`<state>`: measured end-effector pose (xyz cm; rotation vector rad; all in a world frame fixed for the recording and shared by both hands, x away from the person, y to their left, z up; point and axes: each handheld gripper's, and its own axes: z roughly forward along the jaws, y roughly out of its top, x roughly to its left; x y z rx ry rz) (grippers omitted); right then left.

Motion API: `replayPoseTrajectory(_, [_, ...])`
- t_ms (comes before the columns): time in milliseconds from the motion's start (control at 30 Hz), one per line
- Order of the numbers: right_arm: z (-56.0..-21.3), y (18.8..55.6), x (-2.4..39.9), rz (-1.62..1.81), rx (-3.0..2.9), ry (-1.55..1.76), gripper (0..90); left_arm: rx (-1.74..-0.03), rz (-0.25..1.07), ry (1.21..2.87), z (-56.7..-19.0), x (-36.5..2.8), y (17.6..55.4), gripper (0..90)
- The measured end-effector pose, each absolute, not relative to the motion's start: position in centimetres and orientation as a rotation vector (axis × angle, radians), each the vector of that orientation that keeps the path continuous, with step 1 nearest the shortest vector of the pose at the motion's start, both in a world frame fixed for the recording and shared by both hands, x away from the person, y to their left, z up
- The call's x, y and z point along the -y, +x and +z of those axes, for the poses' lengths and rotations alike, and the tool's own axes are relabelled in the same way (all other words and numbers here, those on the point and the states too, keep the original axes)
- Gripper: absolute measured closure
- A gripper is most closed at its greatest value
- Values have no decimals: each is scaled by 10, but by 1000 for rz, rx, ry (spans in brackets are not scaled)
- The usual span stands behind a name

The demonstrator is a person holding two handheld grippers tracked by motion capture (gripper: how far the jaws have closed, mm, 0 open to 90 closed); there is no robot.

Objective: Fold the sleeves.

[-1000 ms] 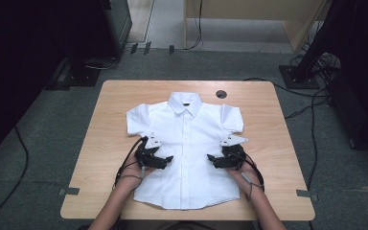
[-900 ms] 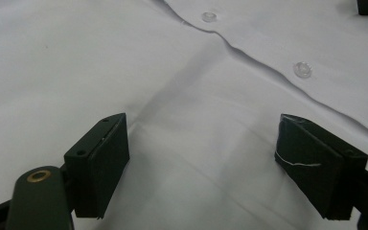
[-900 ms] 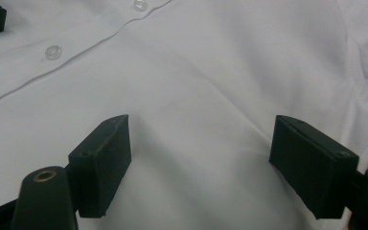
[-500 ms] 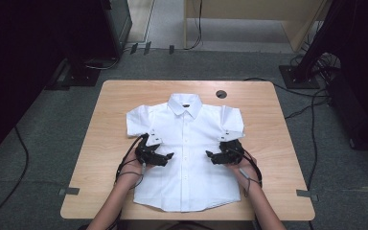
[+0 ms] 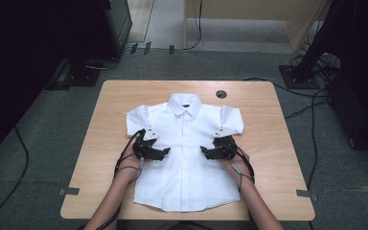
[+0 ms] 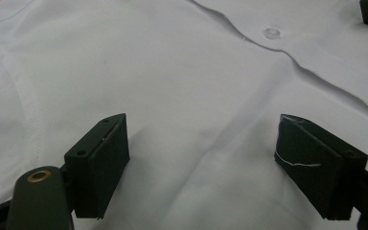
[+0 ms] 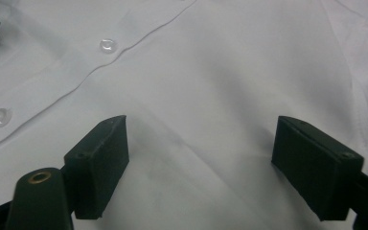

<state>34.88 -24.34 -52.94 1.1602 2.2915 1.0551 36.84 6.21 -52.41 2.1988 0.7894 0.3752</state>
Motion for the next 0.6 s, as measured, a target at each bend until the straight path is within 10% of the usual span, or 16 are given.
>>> replayPoseTrajectory(600, [-530, 345, 244, 1061, -2305, 1151, 187, -813, 371, 2190, -525, -62, 363, 191])
